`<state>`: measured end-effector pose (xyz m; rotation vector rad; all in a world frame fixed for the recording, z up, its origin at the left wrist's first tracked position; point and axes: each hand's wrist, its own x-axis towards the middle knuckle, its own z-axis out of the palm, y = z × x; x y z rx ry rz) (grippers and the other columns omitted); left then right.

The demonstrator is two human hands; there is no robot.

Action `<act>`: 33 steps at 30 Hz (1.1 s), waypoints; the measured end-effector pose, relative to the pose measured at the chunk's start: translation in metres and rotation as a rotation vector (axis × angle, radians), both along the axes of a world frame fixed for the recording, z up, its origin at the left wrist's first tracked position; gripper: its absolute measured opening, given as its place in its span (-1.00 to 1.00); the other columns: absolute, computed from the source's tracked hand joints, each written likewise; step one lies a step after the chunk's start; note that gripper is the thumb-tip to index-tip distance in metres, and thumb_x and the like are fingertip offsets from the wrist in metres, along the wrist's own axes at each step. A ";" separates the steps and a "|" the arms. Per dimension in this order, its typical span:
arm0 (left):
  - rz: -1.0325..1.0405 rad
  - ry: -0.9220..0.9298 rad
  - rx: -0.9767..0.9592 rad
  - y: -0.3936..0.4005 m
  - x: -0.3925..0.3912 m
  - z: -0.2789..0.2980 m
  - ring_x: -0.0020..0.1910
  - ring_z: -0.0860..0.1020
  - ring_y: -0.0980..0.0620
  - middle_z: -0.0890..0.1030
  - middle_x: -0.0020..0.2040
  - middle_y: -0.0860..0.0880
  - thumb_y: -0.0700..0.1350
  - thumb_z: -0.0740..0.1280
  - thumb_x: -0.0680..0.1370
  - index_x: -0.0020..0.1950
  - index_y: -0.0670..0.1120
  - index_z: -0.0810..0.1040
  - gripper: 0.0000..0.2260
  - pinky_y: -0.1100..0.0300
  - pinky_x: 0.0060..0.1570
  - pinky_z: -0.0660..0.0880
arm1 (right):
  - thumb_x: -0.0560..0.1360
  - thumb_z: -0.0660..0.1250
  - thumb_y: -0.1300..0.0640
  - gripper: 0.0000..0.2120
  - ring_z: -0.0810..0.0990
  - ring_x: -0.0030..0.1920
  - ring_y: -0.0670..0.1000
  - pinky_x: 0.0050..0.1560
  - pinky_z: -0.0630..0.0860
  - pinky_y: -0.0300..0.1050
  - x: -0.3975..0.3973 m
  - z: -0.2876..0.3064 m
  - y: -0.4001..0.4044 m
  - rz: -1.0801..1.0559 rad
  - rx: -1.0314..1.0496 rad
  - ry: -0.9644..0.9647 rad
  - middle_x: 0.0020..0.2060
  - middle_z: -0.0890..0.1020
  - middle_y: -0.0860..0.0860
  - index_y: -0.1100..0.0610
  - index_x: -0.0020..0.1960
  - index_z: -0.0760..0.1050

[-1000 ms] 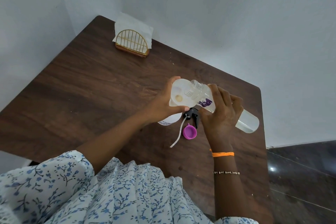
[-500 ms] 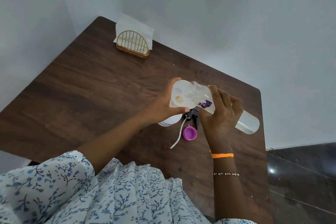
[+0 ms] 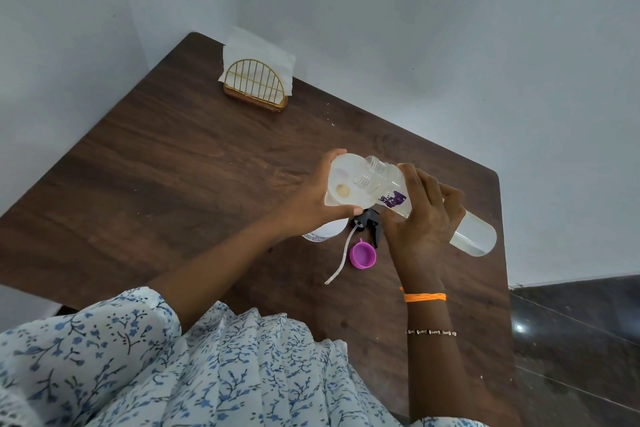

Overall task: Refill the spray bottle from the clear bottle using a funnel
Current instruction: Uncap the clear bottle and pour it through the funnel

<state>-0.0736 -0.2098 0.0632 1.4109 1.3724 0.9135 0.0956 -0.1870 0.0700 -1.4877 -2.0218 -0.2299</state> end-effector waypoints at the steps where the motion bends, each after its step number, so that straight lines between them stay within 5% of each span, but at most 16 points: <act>1: 0.000 0.000 0.000 0.000 0.000 0.000 0.18 0.23 0.21 0.20 0.44 0.01 -0.13 0.45 0.43 0.45 -0.02 0.01 -0.24 0.78 -0.18 0.17 | 0.19 0.55 0.23 -0.39 0.35 0.09 0.07 0.02 0.35 -0.01 0.000 0.000 0.000 -0.001 0.001 0.000 0.11 0.60 0.02 0.08 0.21 0.49; 33: 0.008 0.015 0.004 0.001 0.000 -0.003 0.21 0.22 0.23 0.18 0.45 0.03 -0.10 0.45 0.43 0.46 0.01 0.00 -0.23 0.71 -0.15 0.19 | 0.19 0.53 0.26 -0.38 0.31 0.11 0.06 0.04 0.25 -0.06 0.001 -0.001 0.002 -0.008 0.006 -0.023 0.12 0.60 0.01 0.08 0.22 0.48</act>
